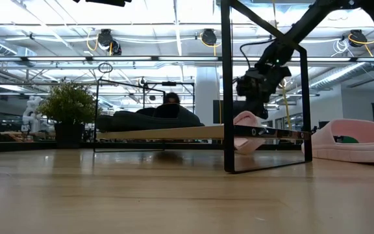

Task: Pick and place slides into the shelf
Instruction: Put the left pink slipper on the shelf

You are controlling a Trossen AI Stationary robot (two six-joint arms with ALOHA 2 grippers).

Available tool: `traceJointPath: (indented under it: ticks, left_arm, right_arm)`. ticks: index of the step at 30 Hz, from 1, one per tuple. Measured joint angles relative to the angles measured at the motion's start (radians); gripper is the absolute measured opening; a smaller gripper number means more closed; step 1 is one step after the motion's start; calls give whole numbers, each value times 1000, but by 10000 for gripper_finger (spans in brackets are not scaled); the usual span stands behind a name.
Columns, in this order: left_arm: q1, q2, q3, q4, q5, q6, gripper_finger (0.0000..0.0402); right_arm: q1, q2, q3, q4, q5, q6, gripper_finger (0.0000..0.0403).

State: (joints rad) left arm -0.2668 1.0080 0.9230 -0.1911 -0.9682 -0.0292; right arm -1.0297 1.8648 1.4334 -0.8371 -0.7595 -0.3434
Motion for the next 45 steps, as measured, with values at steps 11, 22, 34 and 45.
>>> traceJointPath:
  ticks: [11,22,34,45]
  left_arm:
    - [0,0,0,0,2,-2,177]
    - [0,0,0,1,2,-6,177]
    - [0,0,0,1,1,-6,177]
    - [0,0,0,1,-1,28,177]
  right_arm:
    - [-11,-180,0,85,-7,207,0]
    - [2,-351,0,304,-136,543,0]
    - [219,-498,-1,381,37,863,0]
    - [563,-604,-79,498,432,1155,0]
